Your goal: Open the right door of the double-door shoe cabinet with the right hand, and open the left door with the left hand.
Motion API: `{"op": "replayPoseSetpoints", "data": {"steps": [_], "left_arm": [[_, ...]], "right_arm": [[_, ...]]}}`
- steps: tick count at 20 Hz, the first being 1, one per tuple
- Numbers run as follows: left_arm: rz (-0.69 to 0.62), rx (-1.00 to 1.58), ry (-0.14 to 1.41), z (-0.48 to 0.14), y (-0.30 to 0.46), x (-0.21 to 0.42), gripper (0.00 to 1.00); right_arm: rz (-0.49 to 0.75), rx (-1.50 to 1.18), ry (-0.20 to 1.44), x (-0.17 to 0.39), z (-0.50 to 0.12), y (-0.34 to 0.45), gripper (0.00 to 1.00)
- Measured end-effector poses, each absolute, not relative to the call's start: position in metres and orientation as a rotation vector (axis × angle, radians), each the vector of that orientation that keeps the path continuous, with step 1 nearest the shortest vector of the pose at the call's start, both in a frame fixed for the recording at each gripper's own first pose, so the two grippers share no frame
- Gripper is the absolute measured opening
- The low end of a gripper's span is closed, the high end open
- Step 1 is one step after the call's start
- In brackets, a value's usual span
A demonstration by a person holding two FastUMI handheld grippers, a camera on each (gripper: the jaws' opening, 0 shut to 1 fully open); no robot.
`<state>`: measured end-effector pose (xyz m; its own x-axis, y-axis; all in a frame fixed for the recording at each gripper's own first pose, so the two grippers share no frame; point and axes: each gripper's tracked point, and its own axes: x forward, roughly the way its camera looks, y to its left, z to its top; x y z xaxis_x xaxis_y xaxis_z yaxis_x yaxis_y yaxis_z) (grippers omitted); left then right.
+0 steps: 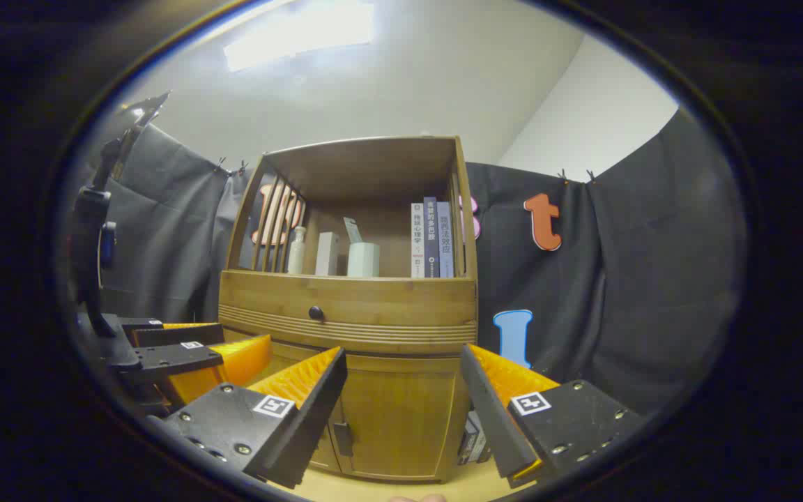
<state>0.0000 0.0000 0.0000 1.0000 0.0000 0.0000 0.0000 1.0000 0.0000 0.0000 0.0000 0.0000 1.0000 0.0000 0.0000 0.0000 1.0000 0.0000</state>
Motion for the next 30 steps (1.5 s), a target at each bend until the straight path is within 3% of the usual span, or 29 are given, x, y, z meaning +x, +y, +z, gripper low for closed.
{"op": "replayPoseSetpoints", "data": {"steps": [18, 30], "left_arm": [[0.029, 0.035, -0.004, 0.009, 0.022, -0.006, 0.96], [0.155, 0.111, 0.002, 0.007, 0.085, -0.018, 0.96]], "right_arm": [[0.015, 0.041, 0.022, 0.005, -0.012, 0.020, 0.97], [0.066, 0.106, 0.118, 0.048, -0.091, 0.067, 0.97]]}}
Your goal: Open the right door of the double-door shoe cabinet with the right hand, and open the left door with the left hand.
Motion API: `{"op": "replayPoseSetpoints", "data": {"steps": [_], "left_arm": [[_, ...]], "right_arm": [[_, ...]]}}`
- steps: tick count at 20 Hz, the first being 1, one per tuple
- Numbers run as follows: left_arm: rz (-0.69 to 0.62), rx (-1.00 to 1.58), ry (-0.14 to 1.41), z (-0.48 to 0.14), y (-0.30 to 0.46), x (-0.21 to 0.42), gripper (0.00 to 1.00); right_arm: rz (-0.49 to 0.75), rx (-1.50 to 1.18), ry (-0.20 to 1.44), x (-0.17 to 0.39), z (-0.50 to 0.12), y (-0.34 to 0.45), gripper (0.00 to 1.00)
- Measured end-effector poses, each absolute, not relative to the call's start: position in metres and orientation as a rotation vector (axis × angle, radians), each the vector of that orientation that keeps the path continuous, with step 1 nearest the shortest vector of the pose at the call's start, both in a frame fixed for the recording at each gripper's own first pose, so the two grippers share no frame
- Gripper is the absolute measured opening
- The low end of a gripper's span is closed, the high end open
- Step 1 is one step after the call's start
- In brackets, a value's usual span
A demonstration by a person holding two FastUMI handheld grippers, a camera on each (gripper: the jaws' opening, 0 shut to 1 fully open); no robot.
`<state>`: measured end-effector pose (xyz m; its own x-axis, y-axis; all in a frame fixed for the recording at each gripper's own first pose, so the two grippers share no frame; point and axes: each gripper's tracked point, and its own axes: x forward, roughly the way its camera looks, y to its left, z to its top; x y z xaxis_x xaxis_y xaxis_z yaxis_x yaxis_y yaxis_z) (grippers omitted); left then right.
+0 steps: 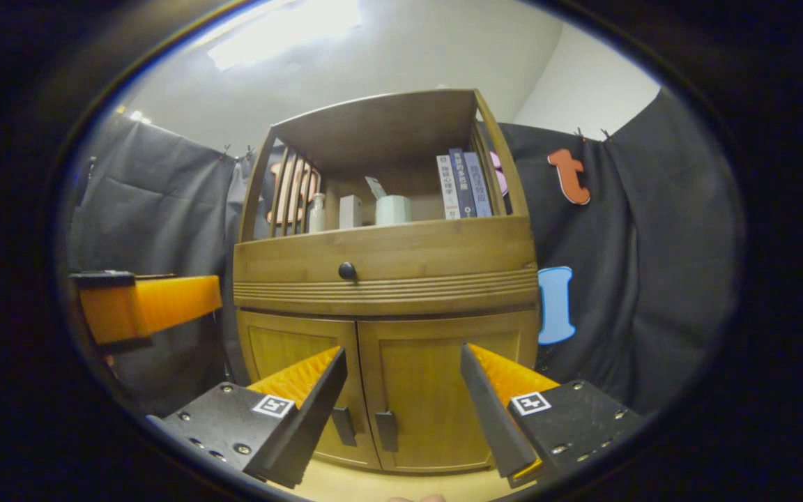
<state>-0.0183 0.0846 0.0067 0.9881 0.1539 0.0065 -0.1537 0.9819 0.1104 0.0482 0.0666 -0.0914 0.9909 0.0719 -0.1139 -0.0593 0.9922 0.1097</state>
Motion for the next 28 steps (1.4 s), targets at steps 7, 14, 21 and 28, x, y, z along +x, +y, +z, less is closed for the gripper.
{"op": "replayPoseSetpoints", "data": {"steps": [7, 14, 21, 28], "left_arm": [[0.289, 0.107, 0.018, 0.003, 0.143, -0.028, 0.96], [0.344, 0.087, 0.033, -0.006, 0.188, -0.035, 0.96], [0.367, 0.080, 0.037, -0.010, 0.218, -0.035, 0.96], [0.381, 0.066, 0.039, -0.014, 0.231, -0.034, 0.96]], "right_arm": [[0.102, 0.134, 0.298, 0.077, -0.183, 0.095, 0.96], [0.059, 0.020, 0.468, 0.104, -0.273, 0.107, 0.87], [0.034, -0.003, 0.548, 0.122, -0.311, 0.114, 0.55], [0.018, -0.008, 0.576, 0.130, -0.327, 0.119, 0.30]]}}
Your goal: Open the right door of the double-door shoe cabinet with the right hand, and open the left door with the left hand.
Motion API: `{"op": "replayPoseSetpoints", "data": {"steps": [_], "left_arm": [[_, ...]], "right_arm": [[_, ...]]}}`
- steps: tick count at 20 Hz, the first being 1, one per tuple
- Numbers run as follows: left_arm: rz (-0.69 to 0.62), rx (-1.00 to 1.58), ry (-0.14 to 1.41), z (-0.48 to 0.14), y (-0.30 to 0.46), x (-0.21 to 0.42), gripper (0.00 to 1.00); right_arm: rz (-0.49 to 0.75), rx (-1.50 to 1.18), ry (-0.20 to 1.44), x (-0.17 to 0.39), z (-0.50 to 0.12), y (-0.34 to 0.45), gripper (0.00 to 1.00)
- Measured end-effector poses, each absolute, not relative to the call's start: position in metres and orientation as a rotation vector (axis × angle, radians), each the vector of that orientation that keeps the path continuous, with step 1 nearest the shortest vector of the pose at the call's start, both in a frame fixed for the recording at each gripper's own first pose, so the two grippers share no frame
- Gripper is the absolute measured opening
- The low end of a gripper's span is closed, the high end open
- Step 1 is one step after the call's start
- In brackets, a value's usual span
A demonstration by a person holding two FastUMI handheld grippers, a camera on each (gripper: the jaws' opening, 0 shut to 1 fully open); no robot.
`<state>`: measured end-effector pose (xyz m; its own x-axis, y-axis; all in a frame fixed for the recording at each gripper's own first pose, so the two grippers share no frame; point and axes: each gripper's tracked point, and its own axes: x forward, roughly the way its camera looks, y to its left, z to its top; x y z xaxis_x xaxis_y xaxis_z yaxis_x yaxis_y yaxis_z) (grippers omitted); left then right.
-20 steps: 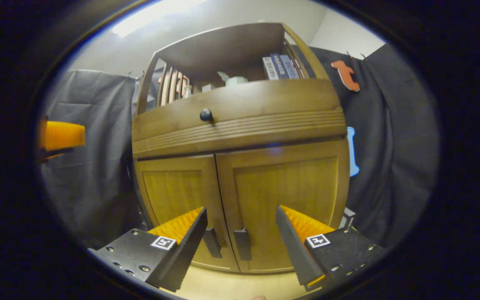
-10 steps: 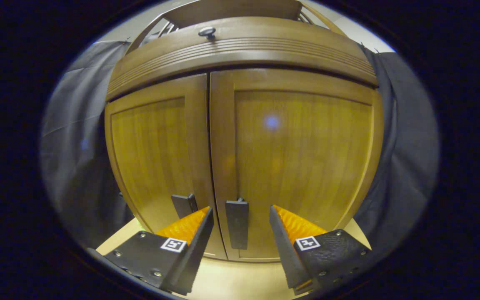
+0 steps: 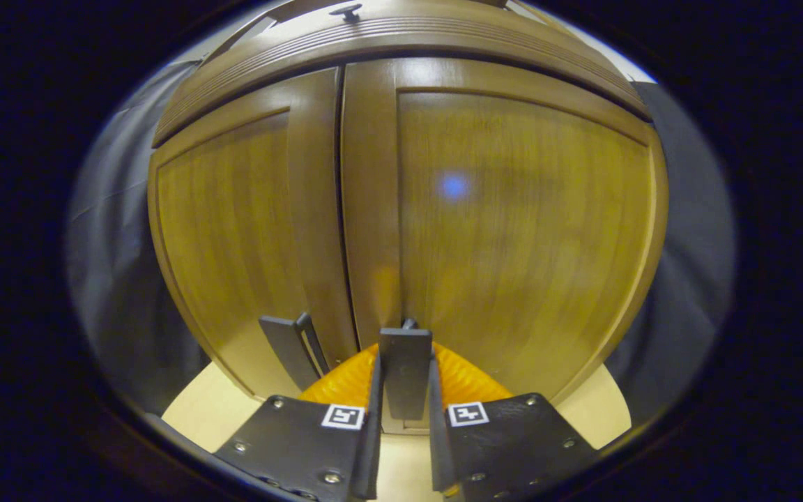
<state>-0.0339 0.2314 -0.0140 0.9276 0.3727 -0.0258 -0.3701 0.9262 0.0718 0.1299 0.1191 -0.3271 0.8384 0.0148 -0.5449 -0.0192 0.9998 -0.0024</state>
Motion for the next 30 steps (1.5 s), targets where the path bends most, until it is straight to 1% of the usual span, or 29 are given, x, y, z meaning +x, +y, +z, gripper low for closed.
{"op": "replayPoseSetpoints", "data": {"steps": [3, 9, 11, 13, 16, 17, 18, 19, 20, 21, 22, 30], "left_arm": [[0.372, 0.054, 0.046, -0.016, 0.229, -0.032, 0.98], [0.345, 0.044, 0.038, -0.014, 0.217, -0.028, 0.98], [0.329, 0.035, 0.036, -0.014, 0.208, -0.028, 0.96], [0.314, 0.032, 0.038, -0.015, 0.200, -0.028, 0.98], [0.298, 0.036, 0.042, -0.015, 0.188, -0.031, 0.96], [0.292, 0.036, 0.042, -0.014, 0.185, -0.031, 0.96], [0.286, 0.036, 0.041, -0.014, 0.180, -0.032, 0.98], [0.280, 0.036, 0.040, -0.013, 0.176, -0.032, 0.96], [0.273, 0.036, 0.039, -0.012, 0.171, -0.033, 0.98], [0.264, 0.035, 0.038, -0.011, 0.166, -0.032, 0.98], [0.254, 0.034, 0.035, -0.011, 0.160, -0.032, 0.96], [0.166, 0.012, 0.042, -0.015, 0.111, -0.027, 0.96]], "right_arm": [[0.014, 0.015, 0.573, 0.128, -0.326, 0.118, 0.29], [0.030, 0.023, 0.566, 0.129, -0.325, 0.119, 0.29], [0.030, 0.028, 0.564, 0.129, -0.325, 0.119, 0.29], [0.028, 0.035, 0.565, 0.129, -0.324, 0.118, 0.29], [0.022, 0.052, 0.566, 0.130, -0.323, 0.118, 0.29], [0.019, 0.054, 0.565, 0.130, -0.324, 0.118, 0.25], [0.017, 0.054, 0.563, 0.131, -0.324, 0.118, 0.25], [0.015, 0.055, 0.562, 0.130, -0.324, 0.118, 0.29], [0.012, 0.060, 0.563, 0.130, -0.324, 0.117, 0.29], [0.010, 0.067, 0.565, 0.129, -0.325, 0.118, 0.29], [0.008, 0.076, 0.567, 0.130, -0.324, 0.118, 0.29], [-0.018, 0.096, 0.572, 0.129, -0.320, 0.118, 0.29]]}}
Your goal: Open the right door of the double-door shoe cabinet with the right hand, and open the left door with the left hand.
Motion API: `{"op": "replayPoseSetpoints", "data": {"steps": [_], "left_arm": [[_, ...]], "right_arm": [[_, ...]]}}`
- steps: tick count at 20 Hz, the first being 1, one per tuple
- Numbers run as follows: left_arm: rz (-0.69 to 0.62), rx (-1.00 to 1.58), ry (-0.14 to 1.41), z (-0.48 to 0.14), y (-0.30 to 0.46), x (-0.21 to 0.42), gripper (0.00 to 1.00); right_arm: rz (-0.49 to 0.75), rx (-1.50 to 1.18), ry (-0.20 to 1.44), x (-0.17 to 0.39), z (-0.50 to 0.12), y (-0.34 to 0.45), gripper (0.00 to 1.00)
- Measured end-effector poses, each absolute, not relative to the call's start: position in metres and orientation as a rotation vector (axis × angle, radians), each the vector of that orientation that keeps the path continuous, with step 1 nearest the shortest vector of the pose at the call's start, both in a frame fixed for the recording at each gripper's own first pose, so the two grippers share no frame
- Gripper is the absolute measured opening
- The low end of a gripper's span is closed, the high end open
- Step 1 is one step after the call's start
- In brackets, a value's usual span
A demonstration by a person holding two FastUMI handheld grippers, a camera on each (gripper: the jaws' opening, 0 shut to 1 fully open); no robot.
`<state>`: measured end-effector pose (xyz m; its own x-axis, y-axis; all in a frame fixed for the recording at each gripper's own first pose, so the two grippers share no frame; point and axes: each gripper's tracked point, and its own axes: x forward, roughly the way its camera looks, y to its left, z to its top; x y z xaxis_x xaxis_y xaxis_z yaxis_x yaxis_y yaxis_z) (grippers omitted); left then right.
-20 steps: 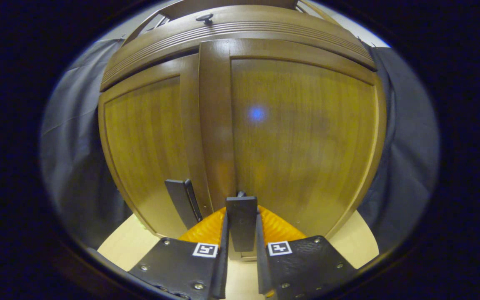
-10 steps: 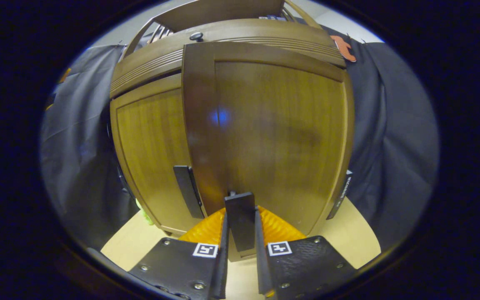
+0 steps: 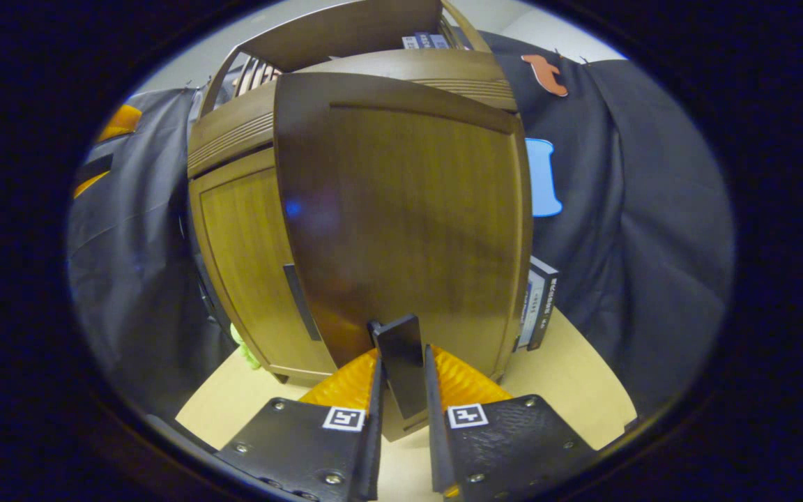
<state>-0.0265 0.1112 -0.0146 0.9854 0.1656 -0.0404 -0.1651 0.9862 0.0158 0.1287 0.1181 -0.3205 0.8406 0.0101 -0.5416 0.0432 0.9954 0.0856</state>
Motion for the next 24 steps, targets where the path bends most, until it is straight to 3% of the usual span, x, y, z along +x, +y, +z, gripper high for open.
{"op": "replayPoseSetpoints", "data": {"steps": [3, 4, 5, 16, 17, 20, 21, 22, 23, 24], "left_arm": [[0.131, 0.001, 0.049, -0.018, 0.094, -0.025, 0.96], [0.122, 0.000, 0.050, -0.020, 0.089, -0.024, 0.96], [0.114, -0.001, 0.052, -0.020, 0.085, -0.023, 0.96], [0.043, -0.033, 0.068, -0.034, 0.047, -0.008, 0.98], [0.036, -0.036, 0.068, -0.034, 0.044, -0.006, 0.98], [0.014, -0.046, 0.069, -0.036, 0.033, -0.001, 0.98], [0.007, -0.050, 0.071, -0.037, 0.031, 0.001, 0.98], [0.001, -0.054, 0.074, -0.039, 0.028, 0.004, 0.96], [-0.008, -0.058, 0.077, -0.041, 0.024, 0.006, 0.98], [-0.016, -0.061, 0.080, -0.043, 0.020, 0.007, 0.98]], "right_arm": [[-0.030, 0.103, 0.575, 0.125, -0.321, 0.119, 0.29], [-0.037, 0.104, 0.576, 0.126, -0.320, 0.119, 0.33], [-0.043, 0.104, 0.578, 0.126, -0.321, 0.118, 0.29], [-0.137, 0.093, 0.573, 0.097, -0.306, 0.058, 0.29], [-0.148, 0.085, 0.581, 0.095, -0.308, 0.051, 0.24], [-0.159, 0.082, 0.577, 0.090, -0.304, 0.038, 0.29], [-0.173, 0.073, 0.574, 0.088, -0.302, 0.030, 0.28], [-0.182, 0.068, 0.571, 0.086, -0.303, 0.024, 0.16], [-0.189, 0.068, 0.570, 0.082, -0.299, 0.020, 0.22], [-0.191, 0.070, 0.568, 0.081, -0.298, 0.016, 0.22]]}}
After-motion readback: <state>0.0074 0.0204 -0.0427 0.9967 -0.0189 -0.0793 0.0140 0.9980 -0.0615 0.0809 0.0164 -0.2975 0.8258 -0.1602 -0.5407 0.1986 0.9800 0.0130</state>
